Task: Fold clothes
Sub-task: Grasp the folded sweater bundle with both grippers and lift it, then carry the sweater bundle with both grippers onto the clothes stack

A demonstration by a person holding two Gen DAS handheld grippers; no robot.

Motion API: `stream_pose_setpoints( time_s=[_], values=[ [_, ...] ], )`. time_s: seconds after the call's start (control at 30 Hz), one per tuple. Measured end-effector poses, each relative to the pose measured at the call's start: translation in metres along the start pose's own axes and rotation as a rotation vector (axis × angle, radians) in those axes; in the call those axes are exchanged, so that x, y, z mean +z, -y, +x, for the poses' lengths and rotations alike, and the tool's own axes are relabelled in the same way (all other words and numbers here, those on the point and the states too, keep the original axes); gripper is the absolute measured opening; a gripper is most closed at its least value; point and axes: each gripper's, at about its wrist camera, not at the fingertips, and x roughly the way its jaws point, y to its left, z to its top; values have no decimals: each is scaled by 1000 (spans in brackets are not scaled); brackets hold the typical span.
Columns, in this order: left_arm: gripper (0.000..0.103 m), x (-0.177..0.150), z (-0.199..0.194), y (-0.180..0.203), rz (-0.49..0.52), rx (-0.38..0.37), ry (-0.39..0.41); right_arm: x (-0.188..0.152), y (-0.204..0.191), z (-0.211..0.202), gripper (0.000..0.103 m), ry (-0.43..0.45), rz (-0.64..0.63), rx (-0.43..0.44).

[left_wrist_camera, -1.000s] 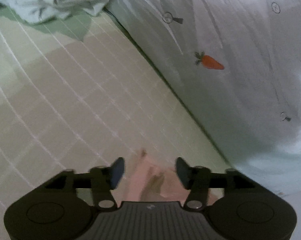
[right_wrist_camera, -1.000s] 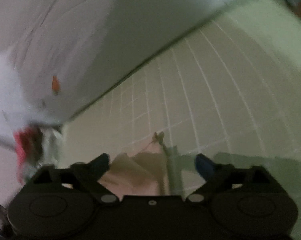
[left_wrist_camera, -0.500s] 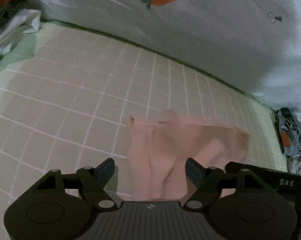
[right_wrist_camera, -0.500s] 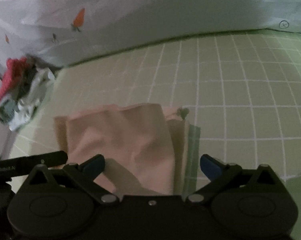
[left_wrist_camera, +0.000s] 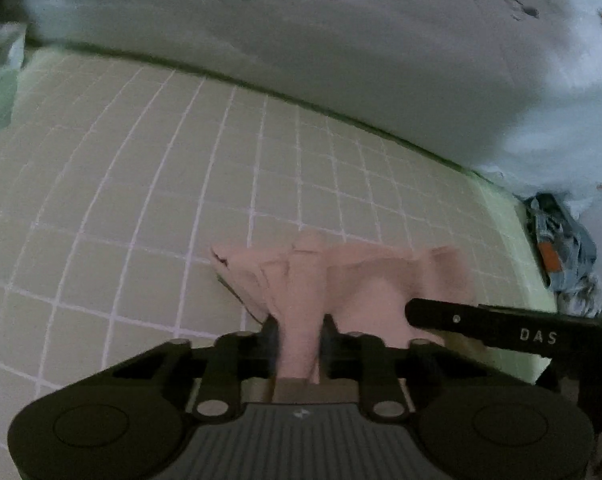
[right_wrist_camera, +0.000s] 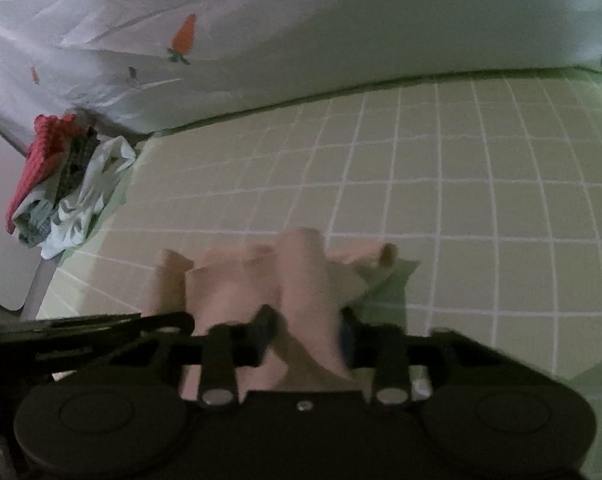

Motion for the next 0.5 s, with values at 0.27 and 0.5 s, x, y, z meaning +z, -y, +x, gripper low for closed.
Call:
stream_pose_setpoints(
  time_s=[0.27, 0.5],
  values=[
    [16, -15, -77, 26, -7, -61, 156, -23, -45, -72, 25, 214, -33, -55],
    [15, -28, -151, 60, 18, -76, 307, -36, -80, -143, 24, 391, -96, -48]
  ],
)
